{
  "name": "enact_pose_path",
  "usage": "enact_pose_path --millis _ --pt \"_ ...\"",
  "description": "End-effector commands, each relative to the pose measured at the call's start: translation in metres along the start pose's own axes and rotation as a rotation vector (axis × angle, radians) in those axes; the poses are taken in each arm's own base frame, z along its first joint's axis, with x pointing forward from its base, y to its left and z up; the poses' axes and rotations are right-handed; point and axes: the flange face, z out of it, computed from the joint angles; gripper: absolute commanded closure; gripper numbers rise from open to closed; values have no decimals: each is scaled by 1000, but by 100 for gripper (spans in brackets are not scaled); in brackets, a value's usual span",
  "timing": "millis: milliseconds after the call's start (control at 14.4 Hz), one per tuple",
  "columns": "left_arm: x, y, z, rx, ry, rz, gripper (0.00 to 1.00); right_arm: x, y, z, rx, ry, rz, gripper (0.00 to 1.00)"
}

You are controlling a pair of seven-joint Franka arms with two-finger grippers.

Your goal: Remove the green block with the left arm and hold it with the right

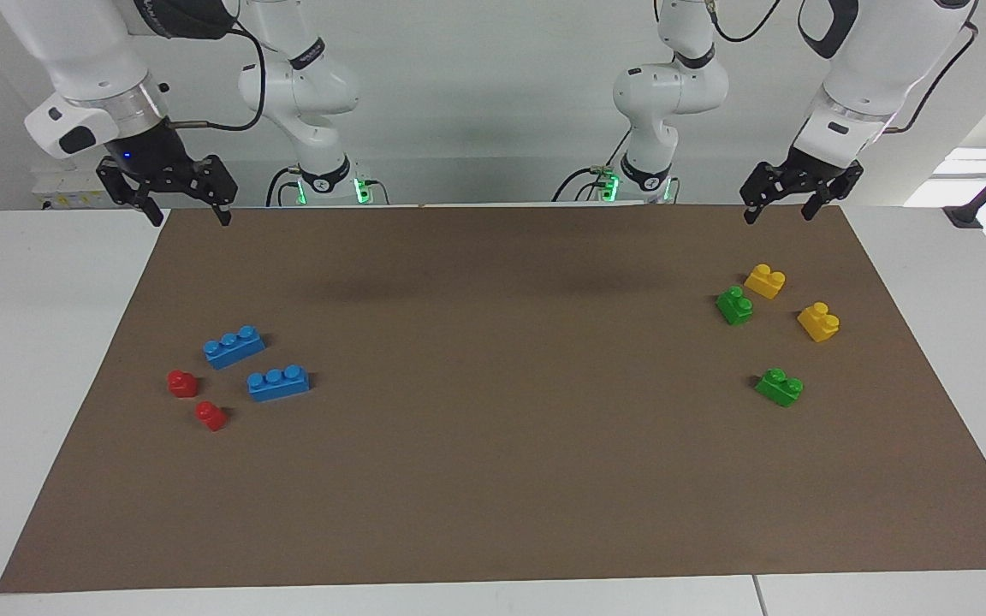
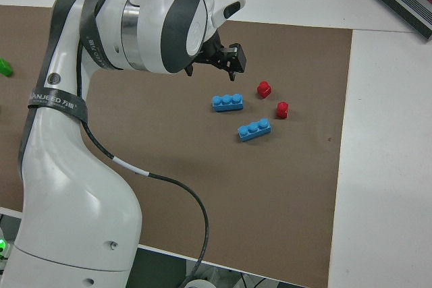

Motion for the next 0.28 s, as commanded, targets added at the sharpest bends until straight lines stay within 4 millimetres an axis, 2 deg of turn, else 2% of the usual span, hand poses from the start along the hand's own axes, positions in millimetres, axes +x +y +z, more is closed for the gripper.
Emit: enact_pose_path --millis 0,208 --pt "-4 2 -2 20 10 27 0 -2 0 1 19 14 16 0" --pt "-5 2 -1 20 4 20 0 -2 -1 2 21 13 14 0"
